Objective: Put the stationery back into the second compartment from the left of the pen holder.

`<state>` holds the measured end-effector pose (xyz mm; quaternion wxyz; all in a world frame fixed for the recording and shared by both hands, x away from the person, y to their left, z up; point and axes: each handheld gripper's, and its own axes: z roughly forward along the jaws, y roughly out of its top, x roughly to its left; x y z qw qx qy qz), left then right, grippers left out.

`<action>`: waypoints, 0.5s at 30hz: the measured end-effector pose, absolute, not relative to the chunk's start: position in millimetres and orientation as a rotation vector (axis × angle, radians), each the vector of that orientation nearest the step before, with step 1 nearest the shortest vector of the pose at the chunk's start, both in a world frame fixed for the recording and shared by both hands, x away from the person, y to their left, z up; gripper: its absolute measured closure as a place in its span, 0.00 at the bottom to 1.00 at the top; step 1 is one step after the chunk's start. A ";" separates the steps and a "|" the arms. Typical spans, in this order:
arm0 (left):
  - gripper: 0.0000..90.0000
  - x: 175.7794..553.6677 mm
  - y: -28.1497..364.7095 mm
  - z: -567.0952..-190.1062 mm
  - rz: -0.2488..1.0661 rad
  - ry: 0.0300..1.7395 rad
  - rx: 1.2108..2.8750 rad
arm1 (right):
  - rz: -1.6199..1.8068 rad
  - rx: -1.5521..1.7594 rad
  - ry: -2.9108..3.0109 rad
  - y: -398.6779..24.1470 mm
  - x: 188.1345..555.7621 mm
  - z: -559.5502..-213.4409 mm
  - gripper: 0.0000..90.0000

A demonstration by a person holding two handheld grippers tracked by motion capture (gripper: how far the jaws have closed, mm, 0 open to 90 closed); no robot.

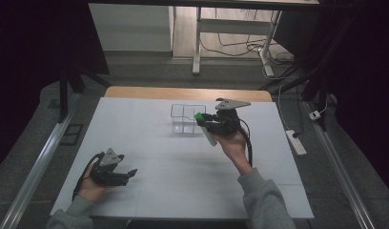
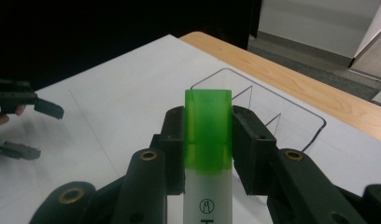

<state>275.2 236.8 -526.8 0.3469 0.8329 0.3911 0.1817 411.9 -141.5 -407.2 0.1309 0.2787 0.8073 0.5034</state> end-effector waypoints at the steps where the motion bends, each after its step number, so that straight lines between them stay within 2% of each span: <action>1: 0.26 275.3 236.7 -526.9 0.470 1.016 2.154 | 1.470 0.811 2.342 -141.3 412.9 -406.5 0.74; 15: 0.26 275.9 237.8 -527.1 0.463 1.015 2.151 | 1.500 0.839 2.278 -127.8 434.8 -392.2 0.74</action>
